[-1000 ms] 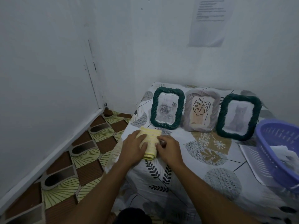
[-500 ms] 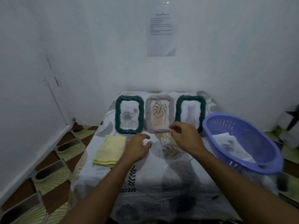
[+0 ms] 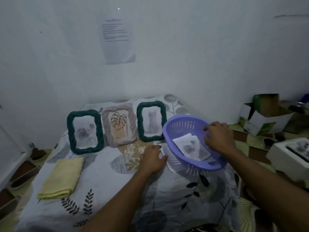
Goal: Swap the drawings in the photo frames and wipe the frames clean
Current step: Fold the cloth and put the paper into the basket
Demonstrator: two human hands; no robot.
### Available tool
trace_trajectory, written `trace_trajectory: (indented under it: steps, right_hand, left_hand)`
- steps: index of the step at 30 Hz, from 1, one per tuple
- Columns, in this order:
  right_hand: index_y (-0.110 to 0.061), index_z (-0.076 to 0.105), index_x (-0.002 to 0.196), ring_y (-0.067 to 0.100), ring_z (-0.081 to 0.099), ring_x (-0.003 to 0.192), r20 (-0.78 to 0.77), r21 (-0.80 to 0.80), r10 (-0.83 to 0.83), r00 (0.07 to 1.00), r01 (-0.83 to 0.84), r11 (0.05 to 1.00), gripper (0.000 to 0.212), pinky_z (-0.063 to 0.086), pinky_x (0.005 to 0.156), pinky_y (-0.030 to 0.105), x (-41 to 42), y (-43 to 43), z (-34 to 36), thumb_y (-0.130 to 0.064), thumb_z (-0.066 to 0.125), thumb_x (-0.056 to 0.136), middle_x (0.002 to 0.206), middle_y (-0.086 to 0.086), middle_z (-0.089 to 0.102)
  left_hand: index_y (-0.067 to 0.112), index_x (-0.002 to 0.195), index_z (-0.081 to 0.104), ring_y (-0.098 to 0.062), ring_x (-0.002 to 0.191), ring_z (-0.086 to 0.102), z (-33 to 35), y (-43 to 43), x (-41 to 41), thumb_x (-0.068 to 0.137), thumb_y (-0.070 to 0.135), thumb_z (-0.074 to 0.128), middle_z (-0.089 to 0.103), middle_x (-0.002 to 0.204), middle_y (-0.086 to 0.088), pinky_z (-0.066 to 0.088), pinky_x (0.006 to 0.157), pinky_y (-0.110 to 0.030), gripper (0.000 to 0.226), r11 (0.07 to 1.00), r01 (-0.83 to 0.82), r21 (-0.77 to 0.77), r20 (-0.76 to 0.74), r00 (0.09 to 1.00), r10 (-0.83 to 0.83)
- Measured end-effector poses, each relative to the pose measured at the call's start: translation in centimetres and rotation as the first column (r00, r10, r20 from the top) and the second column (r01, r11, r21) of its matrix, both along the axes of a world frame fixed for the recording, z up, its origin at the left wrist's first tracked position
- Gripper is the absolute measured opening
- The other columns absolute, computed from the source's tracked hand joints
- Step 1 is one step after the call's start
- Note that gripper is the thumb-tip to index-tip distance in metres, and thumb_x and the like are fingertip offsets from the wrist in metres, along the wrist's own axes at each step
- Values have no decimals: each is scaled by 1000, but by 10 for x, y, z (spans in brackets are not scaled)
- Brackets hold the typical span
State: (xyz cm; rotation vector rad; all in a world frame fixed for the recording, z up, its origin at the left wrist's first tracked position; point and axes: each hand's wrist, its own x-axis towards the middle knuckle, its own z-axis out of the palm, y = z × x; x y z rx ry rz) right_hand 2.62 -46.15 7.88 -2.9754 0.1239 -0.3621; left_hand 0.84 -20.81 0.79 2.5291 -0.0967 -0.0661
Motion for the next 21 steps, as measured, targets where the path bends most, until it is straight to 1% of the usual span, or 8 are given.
trace_trajectory:
  steps: [1, 4, 7, 9, 12, 15, 17, 21]
  right_hand:
    - [-24, 58, 125, 36, 46, 117, -24, 37, -12, 1000, 13, 999, 42, 41, 95, 42, 0, -7, -3, -27, 59, 83, 132, 9, 50]
    - [-20, 49, 133, 36, 51, 117, -130, 255, -4, 991, 37, 966, 53, 46, 91, 40, 0, -21, -7, -13, 60, 81, 135, 15, 49]
    - [-21, 48, 134, 35, 55, 113, -118, 390, -20, 993, 65, 919, 60, 47, 86, 39, -3, -31, -7, -2, 57, 78, 131, 16, 55]
    - [-23, 48, 135, 36, 56, 110, -94, 412, -35, 995, 71, 908, 61, 48, 83, 38, -5, -36, -7, -1, 56, 79, 130, 16, 56]
    - [-26, 47, 135, 36, 58, 104, -82, 394, -58, 995, 86, 915, 61, 49, 77, 37, -7, -43, -6, -1, 55, 80, 127, 16, 56]
    - [-28, 45, 136, 35, 59, 102, -93, 383, -76, 993, 106, 918, 61, 52, 81, 43, -9, -45, -6, -1, 56, 81, 126, 14, 56]
    - [-28, 45, 136, 34, 60, 100, -96, 373, -93, 991, 122, 920, 61, 54, 78, 43, -10, -45, -7, -1, 56, 82, 125, 13, 56]
    - [-30, 45, 136, 33, 60, 98, -93, 385, -111, 990, 138, 912, 61, 54, 75, 42, -9, -49, -7, -3, 57, 82, 126, 12, 56]
  left_hand:
    - [19, 131, 51, -29, 126, 45, -2, -5, 4, 75, 57, 46, 51, 136, -9, 38, 104, -45, 67, 1000, -9, -1, 7, 1000, 9]
    - [20, 136, 43, -29, 129, 41, -8, -18, 12, 78, 55, 49, 48, 139, -7, 35, 106, -45, 68, 999, -40, 21, 15, 999, 40]
    - [26, 138, 36, -27, 133, 30, -12, -29, 10, 85, 46, 56, 41, 142, 0, 24, 106, -46, 60, 996, -79, 48, 48, 996, 76]
    - [28, 135, 37, -26, 132, 28, -13, -34, 7, 84, 44, 58, 44, 140, 3, 22, 106, -46, 57, 994, -99, 38, 90, 991, 95]
    - [30, 136, 36, -25, 136, 24, -8, -40, 4, 83, 46, 58, 46, 140, 3, 18, 110, -50, 60, 991, -133, -12, 76, 988, 133]
    - [33, 133, 36, -24, 137, 22, -7, -47, 6, 80, 44, 64, 46, 138, 5, 12, 111, -56, 61, 987, -149, -52, 39, 988, 151]
    - [33, 136, 34, -23, 136, 24, -5, -52, 5, 79, 38, 67, 47, 139, 5, 10, 112, -55, 67, 987, -142, -80, 25, 989, 144]
    - [32, 145, 27, -25, 135, 29, 1, -55, 6, 78, 26, 72, 44, 143, 2, 19, 108, -48, 81, 981, -121, -151, 16, 992, 125]
